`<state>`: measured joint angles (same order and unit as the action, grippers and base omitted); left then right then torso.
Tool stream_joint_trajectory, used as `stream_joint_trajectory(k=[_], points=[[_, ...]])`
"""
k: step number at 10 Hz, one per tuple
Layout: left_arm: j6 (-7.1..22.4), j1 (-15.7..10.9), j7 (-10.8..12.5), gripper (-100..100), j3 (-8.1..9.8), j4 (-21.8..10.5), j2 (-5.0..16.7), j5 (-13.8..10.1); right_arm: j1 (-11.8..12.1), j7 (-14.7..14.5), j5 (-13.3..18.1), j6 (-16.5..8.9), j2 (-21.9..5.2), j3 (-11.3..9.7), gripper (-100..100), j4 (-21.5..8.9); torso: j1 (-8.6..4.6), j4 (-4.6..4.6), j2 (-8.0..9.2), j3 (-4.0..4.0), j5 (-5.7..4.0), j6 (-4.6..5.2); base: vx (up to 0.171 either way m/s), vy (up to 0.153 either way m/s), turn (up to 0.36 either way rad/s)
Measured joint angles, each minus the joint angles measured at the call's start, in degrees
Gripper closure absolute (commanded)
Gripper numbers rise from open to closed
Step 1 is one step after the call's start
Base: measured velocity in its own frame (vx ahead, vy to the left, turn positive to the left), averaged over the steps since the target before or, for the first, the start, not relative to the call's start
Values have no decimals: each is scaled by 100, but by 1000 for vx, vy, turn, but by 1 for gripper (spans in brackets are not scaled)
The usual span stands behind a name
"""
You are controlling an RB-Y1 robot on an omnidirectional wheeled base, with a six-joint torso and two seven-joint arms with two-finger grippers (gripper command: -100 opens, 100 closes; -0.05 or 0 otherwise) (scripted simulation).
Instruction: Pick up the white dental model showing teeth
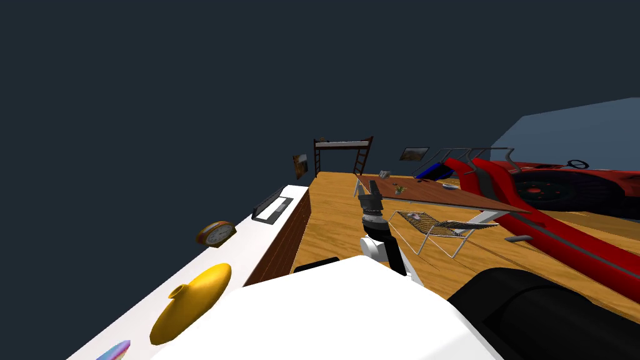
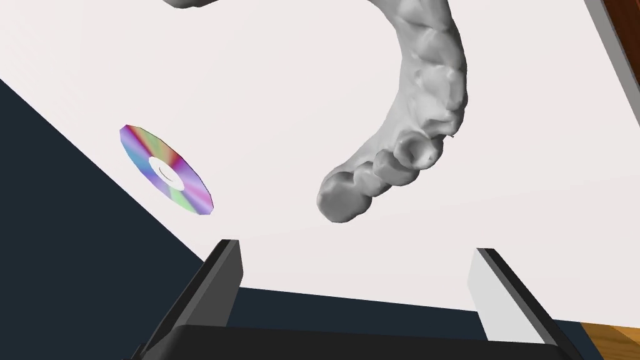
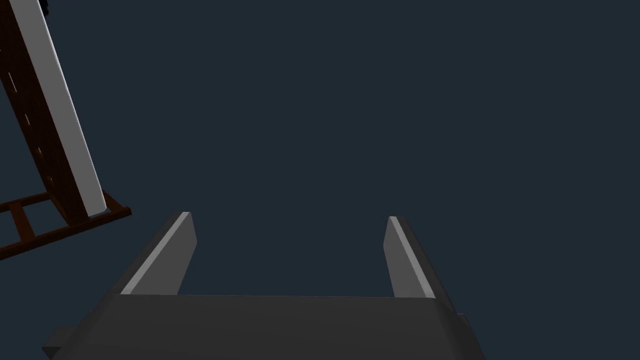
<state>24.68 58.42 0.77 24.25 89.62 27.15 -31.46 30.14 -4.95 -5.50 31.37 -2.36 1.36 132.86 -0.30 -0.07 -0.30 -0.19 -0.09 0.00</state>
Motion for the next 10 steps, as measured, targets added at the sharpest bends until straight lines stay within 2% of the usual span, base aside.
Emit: stream_joint_trajectory(k=[2, 3, 4, 7, 8, 10], points=[[228, 4, -29, -100, 53, -233, 107, -167, 0, 0, 0, 0, 0, 0, 0, 0, 10, -1, -3, -2, 2, 0, 81, -19, -52], [243, 7, -35, 0, 54, -247, 114, -180, 0, 0, 0, 0, 0, 1, 0, 0, 15, 2, 15, 7, 3, -2, 9, -2, 3], [241, 6, -34, -100, 53, -245, 113, -178, -1, 0, 0, 0, 0, 1, 0, 0, 18, 6, 30, 17, 4, -2, -1, 26, -13], [112, -261, -45, -100, -33, -579, 24, -26, -1, 0, 0, 0, -1, 1, 0, 0, 42, 9, 41, 24, 10, -1, -1, 42, -15], [103, -270, -45, 100, -37, -591, 20, -18, -1, 0, 0, 0, -1, 1, 0, 0, 33, 9, 42, 24, 8, -2, 0, 0, 0], [107, -267, -44, 100, -36, -591, 20, -19, -1, 0, 0, 0, 0, 0, 0, 0, 23, 9, 39, 23, 5, 2, 1, 1, -6]])
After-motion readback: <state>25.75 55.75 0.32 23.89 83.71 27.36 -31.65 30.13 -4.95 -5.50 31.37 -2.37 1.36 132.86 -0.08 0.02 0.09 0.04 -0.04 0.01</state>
